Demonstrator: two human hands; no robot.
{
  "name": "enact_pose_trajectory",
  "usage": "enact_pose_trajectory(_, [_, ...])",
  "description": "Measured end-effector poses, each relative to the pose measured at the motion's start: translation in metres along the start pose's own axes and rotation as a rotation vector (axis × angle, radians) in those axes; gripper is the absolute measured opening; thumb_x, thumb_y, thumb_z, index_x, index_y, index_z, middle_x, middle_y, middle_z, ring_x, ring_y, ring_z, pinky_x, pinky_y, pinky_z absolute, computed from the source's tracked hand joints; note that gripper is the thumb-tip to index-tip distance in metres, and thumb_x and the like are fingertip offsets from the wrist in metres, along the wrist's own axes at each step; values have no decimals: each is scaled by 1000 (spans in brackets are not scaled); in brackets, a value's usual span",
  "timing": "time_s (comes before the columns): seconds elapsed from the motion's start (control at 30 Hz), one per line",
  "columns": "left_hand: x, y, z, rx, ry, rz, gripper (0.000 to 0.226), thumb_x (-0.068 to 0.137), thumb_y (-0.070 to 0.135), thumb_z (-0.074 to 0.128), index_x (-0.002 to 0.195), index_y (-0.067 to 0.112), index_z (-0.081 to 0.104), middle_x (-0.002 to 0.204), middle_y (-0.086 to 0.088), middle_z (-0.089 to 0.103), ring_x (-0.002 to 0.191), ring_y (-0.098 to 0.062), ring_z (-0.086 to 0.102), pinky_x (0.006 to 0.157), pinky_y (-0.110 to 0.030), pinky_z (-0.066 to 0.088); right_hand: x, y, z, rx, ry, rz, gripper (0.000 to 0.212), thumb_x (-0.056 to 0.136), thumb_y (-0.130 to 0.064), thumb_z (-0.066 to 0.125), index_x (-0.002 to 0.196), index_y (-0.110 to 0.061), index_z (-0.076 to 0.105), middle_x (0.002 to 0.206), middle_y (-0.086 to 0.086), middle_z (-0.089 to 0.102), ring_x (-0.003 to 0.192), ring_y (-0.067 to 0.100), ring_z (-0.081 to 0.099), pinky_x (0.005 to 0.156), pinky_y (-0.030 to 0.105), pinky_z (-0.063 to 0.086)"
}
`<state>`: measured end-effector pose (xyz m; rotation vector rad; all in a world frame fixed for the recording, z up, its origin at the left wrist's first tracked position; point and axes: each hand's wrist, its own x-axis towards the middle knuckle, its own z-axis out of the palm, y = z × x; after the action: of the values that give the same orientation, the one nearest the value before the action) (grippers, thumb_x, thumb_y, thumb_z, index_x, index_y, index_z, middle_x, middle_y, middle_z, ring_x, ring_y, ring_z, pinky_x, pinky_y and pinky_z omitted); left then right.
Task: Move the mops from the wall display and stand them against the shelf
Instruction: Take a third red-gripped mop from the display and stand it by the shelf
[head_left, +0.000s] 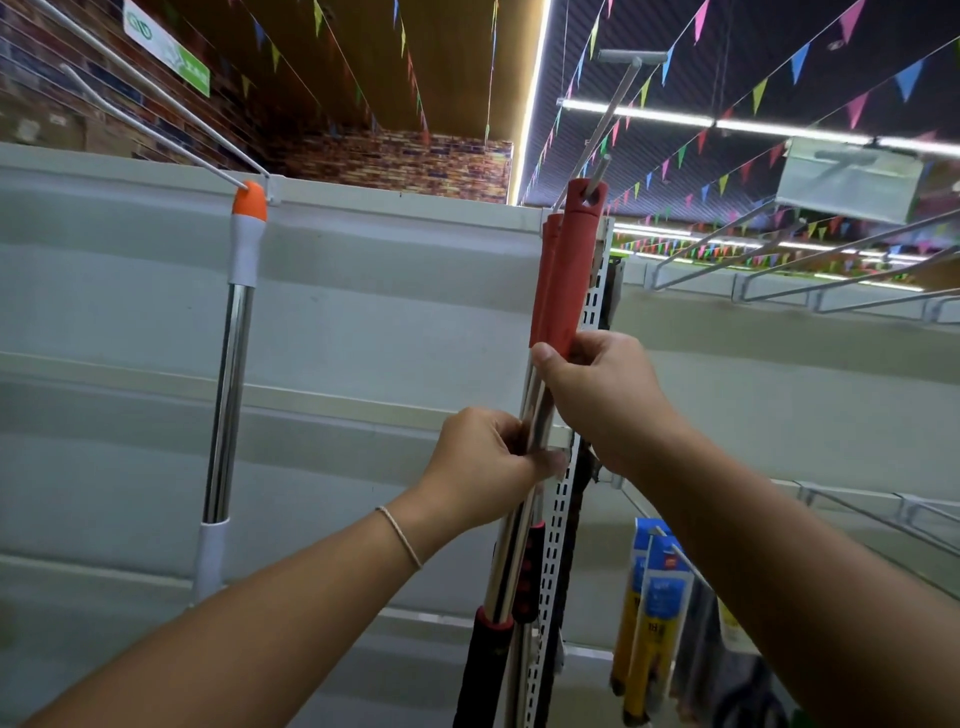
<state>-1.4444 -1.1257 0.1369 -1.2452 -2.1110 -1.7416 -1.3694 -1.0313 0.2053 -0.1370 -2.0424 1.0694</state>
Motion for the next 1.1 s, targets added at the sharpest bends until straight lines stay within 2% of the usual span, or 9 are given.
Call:
enact_pose_trajectory(0.07, [5,-3,1,10,6,-7,16,76,29,78,77,14,73,67,-1,73,60,-11,69,59,-26,55,7,4,2,-14,-5,11,10,95,-32,62,86,-26,62,85,7,70,67,16,66,57,26,57])
enact_pose_trajectory(0.27, [22,-11,7,14,13,-38,15,76,26,78,76,12,72,70,-4,73,64,-17,70,61,-30,58,24,14,7,-28,-1,51,15,95,-31,61,100,-17,65,82,6,67,62,13,61,54,23,49])
enact_pose_trajectory(0.37, [28,-14,8,19,21,-61,15,77,27,78,73,15,72,68,-2,72,60,-13,66,54,-22,50,33,17,9,-41,17,63,17,94,-32,63,100,-16,66,78,3,66,61,13,61,55,25,49])
enact_pose_trajectory(0.43, [32,-16,8,52,29,-62,17,77,30,77,72,15,72,68,-2,72,59,-13,66,54,-21,47,38,19,12,-55,30,70,20,93,-33,63,103,-15,66,81,4,66,65,15,63,60,31,54])
enact_pose_trajectory(0.53, [38,-18,9,187,47,-35,24,79,37,73,69,16,70,65,-1,70,53,-11,59,49,-20,40,46,22,17,-82,78,89,29,91,-35,65,111,-15,61,96,5,68,82,20,67,77,40,59])
enact_pose_trajectory(0.67, [44,-22,9,354,58,-20,37,82,45,67,58,20,56,53,3,55,47,-12,53,45,-21,35,53,25,20,-80,101,112,27,89,-35,68,107,-18,57,98,6,67,85,23,68,80,44,59])
enact_pose_trajectory(0.83, [54,-25,9,378,27,-36,35,82,43,67,59,19,54,55,0,58,51,-17,61,49,-25,46,58,25,25,-104,121,136,25,90,-33,67,105,-16,57,97,7,67,87,24,68,82,45,59])
enact_pose_trajectory(1.1, [56,-26,8,328,-13,-57,32,83,43,66,67,18,56,63,-2,60,57,-19,63,51,-26,49,61,23,31,-142,161,191,26,91,-35,65,107,-14,61,100,7,68,91,23,68,85,43,58])
